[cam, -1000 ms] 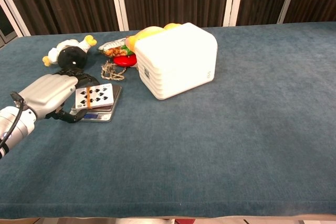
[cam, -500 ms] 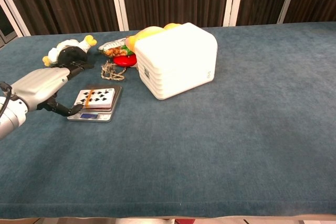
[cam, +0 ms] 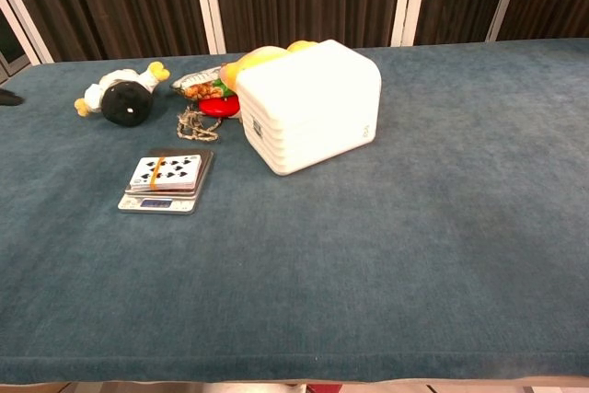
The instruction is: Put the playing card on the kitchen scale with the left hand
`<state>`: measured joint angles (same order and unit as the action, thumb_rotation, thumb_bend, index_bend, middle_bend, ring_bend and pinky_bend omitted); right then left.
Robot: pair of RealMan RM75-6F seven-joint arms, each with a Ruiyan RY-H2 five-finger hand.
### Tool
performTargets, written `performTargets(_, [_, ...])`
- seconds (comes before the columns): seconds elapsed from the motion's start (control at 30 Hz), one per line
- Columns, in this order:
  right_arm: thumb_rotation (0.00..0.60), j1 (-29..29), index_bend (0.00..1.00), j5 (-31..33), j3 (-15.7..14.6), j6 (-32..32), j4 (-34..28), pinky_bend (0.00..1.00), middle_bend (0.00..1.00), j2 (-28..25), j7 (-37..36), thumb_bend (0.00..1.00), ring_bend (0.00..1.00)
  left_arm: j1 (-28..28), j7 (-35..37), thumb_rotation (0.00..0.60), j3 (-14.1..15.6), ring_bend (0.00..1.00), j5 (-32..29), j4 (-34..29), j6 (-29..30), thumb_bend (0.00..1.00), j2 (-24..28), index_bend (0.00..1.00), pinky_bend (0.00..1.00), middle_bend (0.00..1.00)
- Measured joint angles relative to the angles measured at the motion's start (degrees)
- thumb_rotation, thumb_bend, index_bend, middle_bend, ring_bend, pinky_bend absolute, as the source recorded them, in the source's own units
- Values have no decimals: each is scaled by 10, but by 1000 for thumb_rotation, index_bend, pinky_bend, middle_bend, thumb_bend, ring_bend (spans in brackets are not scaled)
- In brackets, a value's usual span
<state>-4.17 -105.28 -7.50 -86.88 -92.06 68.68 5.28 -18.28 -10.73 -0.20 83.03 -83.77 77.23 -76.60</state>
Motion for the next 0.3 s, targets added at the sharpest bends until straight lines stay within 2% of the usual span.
performTargets(0.13, [600, 3, 0, -17, 3, -25, 14, 0, 0, 8, -1, 110, 0, 70, 27, 600, 36, 0, 26, -19, 79, 363, 46, 27, 0, 0])
performTargets(0.3, [600, 6, 0, -19, 2, -23, 17, 0, 0, 12, 0, 110, 0, 85, 48, 600, 33, 0, 51, -13, 118, 369, 49, 27, 0, 0])
